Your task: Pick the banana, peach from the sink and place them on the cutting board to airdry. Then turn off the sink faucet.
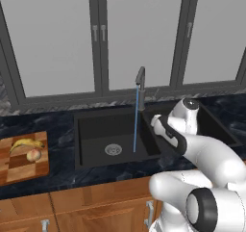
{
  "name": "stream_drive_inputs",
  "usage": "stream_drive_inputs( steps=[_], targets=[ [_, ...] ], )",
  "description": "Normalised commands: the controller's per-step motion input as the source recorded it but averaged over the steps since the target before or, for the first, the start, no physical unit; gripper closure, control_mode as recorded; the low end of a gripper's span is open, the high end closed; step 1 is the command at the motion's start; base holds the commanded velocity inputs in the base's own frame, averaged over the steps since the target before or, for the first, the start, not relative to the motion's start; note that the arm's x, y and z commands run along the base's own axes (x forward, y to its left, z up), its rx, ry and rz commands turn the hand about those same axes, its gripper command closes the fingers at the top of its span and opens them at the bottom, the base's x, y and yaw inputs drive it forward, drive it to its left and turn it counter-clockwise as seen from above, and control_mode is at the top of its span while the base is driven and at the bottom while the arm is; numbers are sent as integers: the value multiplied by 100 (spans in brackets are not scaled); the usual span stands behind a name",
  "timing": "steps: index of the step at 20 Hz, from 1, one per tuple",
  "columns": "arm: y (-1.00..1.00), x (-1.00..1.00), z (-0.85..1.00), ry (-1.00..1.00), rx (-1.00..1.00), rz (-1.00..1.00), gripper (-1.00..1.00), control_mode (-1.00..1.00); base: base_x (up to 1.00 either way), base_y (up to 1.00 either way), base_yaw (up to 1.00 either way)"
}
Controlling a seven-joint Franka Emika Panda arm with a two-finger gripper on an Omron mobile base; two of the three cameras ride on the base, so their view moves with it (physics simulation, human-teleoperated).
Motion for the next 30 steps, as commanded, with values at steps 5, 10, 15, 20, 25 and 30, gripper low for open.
stream_drive_inputs(
  steps=[5, 10, 15, 20, 25, 30],
  targets=[
    [-16, 17, 0, -6, 0, 0, -100, -100, 0, 0, 0],
    [-9, 17, 3, -7, 0, 0, -100, -100, 0, 0, 0],
    [-6, 17, 8, -4, 0, 0, 100, -100, 0, 0, 0],
    [-10, 13, 10, -2, 0, 0, 100, -100, 0, 0, 0],
    [-30, 17, 14, -3, 1, 0, 100, -100, 0, 0, 0],
    [-22, 24, 16, -3, 3, 0, 100, -100, 0, 0, 0]
  ],
)
